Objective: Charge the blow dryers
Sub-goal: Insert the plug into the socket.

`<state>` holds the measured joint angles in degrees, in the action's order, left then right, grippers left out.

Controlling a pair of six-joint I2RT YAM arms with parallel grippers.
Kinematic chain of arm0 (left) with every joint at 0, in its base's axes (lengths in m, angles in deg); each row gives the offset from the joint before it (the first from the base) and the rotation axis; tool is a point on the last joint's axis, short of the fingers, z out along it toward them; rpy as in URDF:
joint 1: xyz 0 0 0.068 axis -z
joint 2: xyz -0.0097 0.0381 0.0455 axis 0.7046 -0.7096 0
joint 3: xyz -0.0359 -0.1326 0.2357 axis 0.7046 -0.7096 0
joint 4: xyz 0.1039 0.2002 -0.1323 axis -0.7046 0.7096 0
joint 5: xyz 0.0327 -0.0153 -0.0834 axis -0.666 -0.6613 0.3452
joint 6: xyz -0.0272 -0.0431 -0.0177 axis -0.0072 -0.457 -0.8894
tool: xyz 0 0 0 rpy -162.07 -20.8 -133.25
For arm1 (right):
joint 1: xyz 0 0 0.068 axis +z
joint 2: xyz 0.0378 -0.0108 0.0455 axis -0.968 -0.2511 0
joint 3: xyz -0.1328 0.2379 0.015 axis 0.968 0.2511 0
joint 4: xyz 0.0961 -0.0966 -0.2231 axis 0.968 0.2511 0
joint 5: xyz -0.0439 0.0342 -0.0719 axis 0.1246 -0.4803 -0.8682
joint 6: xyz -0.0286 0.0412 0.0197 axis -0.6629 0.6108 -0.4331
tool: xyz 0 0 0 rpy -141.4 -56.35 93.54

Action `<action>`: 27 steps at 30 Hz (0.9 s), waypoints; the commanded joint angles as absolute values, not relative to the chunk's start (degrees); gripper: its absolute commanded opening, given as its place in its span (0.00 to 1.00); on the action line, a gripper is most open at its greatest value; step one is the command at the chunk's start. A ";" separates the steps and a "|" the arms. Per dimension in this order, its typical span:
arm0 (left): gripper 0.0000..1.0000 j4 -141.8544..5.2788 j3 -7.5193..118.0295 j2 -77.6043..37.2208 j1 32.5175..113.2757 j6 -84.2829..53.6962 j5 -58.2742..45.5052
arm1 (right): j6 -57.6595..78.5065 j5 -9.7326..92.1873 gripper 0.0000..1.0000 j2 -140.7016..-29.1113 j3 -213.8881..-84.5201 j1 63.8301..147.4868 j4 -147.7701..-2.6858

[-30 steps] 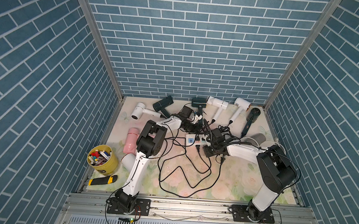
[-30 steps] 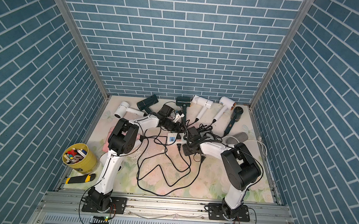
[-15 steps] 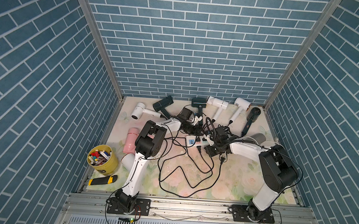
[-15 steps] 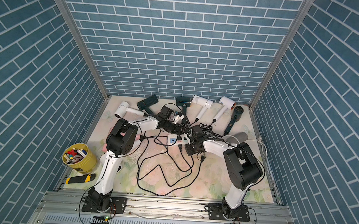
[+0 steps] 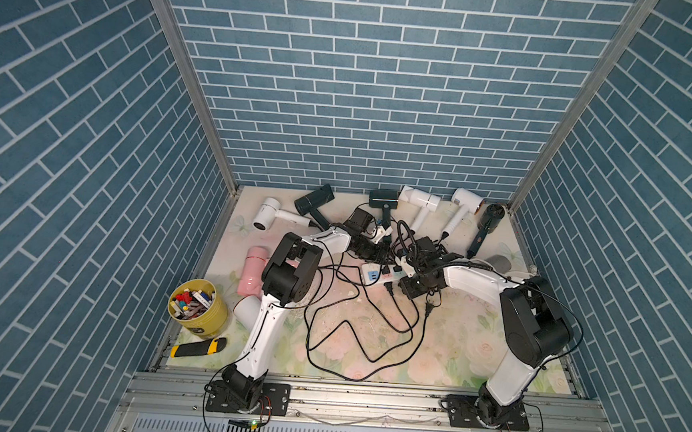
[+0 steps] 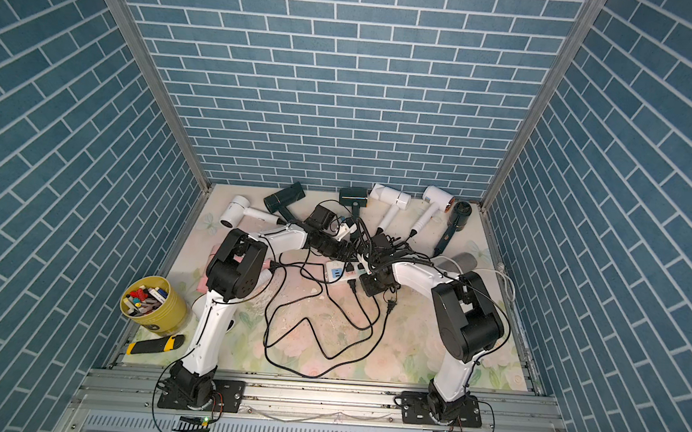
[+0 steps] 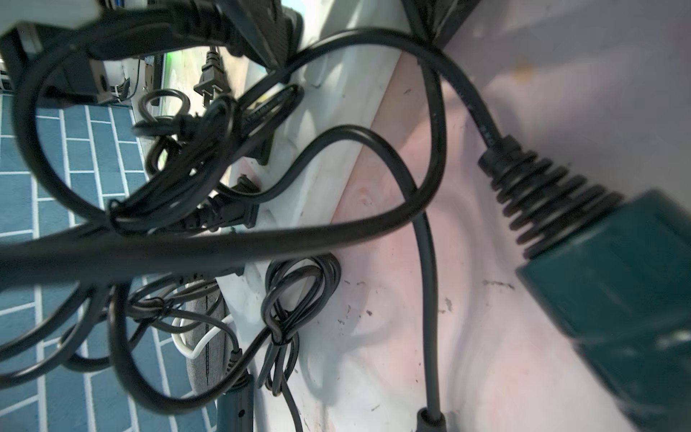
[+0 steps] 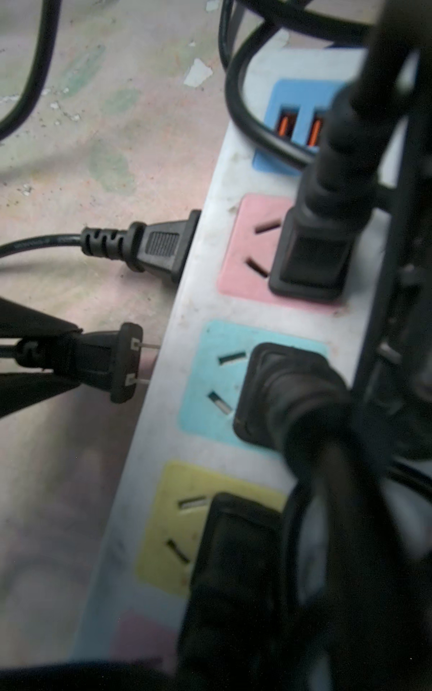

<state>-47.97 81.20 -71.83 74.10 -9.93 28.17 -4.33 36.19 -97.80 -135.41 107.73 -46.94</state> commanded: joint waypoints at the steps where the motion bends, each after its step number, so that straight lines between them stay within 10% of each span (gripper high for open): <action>1: 0.59 -37.31 78.93 -76.71 75.35 -9.28 26.14 | -5.99 28.76 0.00 -98.63 -138.36 106.96 -47.06; 27: 0.58 -36.07 79.97 -77.58 75.86 -8.02 26.74 | -10.01 32.19 0.00 -99.40 -140.72 105.88 -51.13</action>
